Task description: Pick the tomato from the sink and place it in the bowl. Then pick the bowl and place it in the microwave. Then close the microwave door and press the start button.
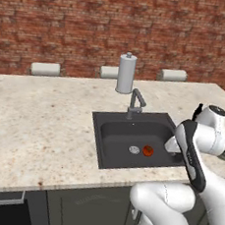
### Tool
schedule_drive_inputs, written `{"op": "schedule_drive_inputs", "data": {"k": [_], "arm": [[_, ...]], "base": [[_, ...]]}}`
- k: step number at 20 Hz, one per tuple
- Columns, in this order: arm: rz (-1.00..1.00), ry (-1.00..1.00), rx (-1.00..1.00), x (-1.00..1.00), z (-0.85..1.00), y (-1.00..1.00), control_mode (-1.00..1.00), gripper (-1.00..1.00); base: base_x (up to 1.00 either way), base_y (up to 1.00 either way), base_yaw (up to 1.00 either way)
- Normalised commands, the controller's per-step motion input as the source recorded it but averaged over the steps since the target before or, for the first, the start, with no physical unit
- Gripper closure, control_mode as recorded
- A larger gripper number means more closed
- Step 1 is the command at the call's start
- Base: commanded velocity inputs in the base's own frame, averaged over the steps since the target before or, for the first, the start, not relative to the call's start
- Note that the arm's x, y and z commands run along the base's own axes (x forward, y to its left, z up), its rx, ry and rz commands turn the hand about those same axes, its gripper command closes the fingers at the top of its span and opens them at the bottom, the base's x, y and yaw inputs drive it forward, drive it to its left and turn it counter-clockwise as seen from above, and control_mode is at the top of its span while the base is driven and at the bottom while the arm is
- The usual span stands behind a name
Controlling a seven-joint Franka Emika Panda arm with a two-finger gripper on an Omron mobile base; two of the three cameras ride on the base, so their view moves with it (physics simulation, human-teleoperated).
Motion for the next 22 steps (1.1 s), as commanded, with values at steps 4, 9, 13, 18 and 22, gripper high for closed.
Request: {"op": "schedule_drive_inputs", "data": {"k": [4, 9, 13, 18, 22], "arm": [[0.00, 0.13, 0.06, 0.56, -0.04, -0.15, -1.00, -1.00], [0.00, 0.11, 0.02, 0.71, -0.16, 0.00, -1.00, -1.00], [0.00, 0.07, 0.00, 0.62, -0.25, 0.02, -1.00, -1.00], [0.00, 0.00, 0.00, 0.44, -0.50, 0.00, -1.00, -1.00], [0.01, 0.00, 0.00, 0.56, -0.53, 0.00, -1.00, -1.00]], "base": [[0.00, 0.00, 0.00], [0.00, 0.00, 0.00], [0.00, 0.00, 0.00], [0.00, 0.00, 0.00], [0.00, 0.00, 0.00]]}}
